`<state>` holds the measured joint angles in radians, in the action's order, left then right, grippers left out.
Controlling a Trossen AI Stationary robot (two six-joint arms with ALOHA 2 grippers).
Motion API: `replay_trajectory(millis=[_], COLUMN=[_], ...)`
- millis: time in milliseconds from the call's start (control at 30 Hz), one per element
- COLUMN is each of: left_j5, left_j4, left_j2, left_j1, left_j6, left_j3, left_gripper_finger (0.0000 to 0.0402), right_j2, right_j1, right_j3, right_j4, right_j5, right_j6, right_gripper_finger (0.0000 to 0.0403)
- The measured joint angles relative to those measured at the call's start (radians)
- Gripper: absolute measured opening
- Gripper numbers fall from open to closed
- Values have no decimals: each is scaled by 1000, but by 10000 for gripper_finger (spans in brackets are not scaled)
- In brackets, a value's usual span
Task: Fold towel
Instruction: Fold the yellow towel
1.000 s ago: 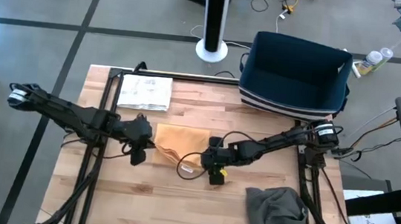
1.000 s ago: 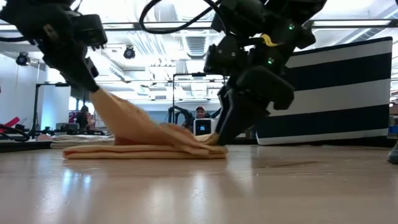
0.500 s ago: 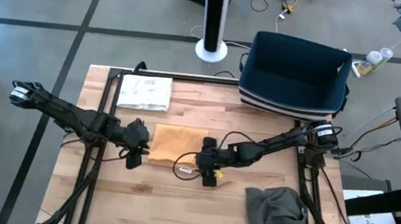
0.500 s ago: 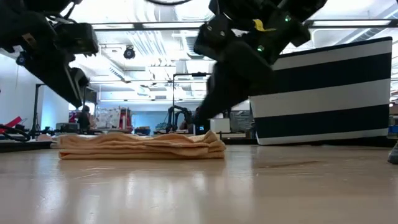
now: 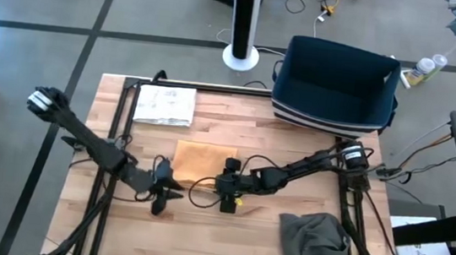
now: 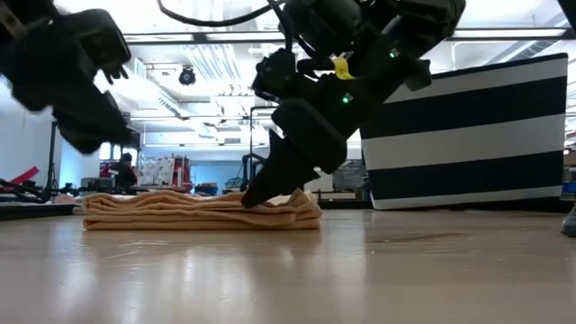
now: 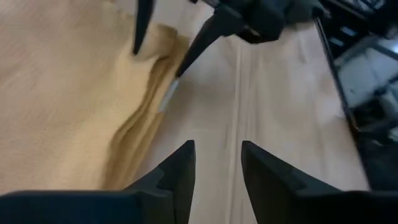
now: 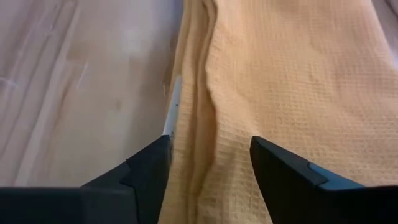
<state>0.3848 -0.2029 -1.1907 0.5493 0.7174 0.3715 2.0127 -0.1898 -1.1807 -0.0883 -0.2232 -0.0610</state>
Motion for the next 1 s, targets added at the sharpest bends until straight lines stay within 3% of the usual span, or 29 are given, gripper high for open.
replay_trajectory(millis=[133,400,700,1000], left_j5=[55,108,131,149], left_j4=[-161,-210,-216,-200], left_j2=[-214,-507,-543,-509], left_j1=[2,-25,-55,-66], left_j6=[26,74,78,81], left_j3=[0,116,115,88], left_gripper_finger=[98,66,38,37], right_j2=[1,2,5,5], right_j1=[0,-6,-1,6], right_j3=[4,7,9,10], right_j4=[10,10,8,7], right_j5=[-11,21,13,13], right_j6=[8,-27,-16,-6], right_gripper_finger=[213,201,157,39])
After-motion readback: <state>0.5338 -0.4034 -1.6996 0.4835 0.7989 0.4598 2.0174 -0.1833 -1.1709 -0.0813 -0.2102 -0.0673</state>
